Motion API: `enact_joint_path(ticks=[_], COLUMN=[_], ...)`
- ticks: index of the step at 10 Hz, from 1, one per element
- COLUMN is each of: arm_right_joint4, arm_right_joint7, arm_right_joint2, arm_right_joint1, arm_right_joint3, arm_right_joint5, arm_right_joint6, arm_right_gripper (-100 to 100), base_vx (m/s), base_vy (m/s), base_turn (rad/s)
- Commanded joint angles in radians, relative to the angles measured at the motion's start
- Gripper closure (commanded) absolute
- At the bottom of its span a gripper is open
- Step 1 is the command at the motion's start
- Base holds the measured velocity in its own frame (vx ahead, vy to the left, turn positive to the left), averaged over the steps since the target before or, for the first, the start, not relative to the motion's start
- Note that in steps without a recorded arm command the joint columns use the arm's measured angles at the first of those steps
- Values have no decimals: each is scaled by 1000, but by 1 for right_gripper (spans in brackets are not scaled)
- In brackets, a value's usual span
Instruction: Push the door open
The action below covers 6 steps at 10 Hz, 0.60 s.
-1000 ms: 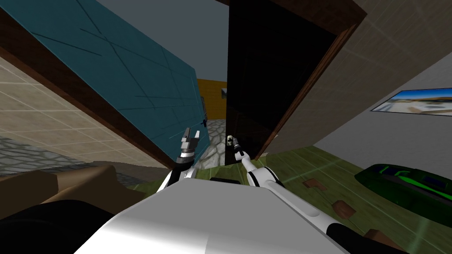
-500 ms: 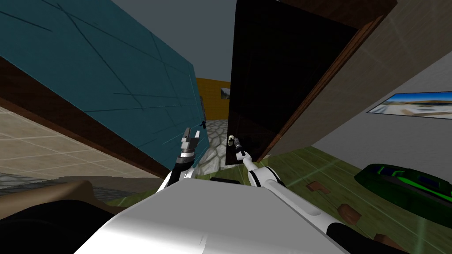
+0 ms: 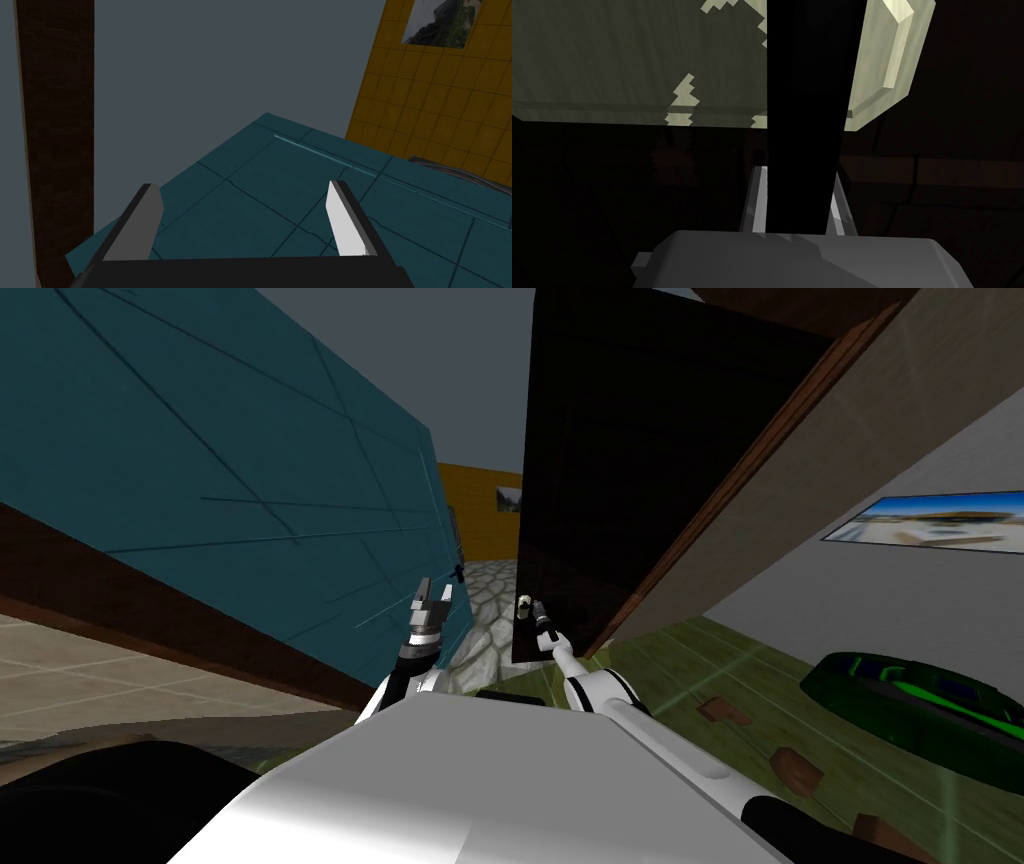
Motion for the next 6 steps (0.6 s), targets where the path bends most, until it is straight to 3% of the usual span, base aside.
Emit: enact_joint_path(ticks=[1, 2, 3, 5, 6], arm_right_joint4=[10, 44, 9, -40, 0], arm_right_joint7=[6, 6, 12, 12, 12], arm_right_joint2=[-23, -23, -31, -31, -31], arm_right_joint1=[-11, -11, -9, -5, -9], arm_right_joint3=[-24, -24, -40, -40, -40], arm_right_joint5=[-7, -7, -10, -10, -10], arm_right_joint6=[-12, -12, -11, -1, -11], arm_right_gripper=[100, 100, 100, 100, 100], base_vx=[180, 121, 148, 80, 21], base_vy=[172, 94, 133, 95, -19], base_turn=[-122, -49, -99, -47, 30])
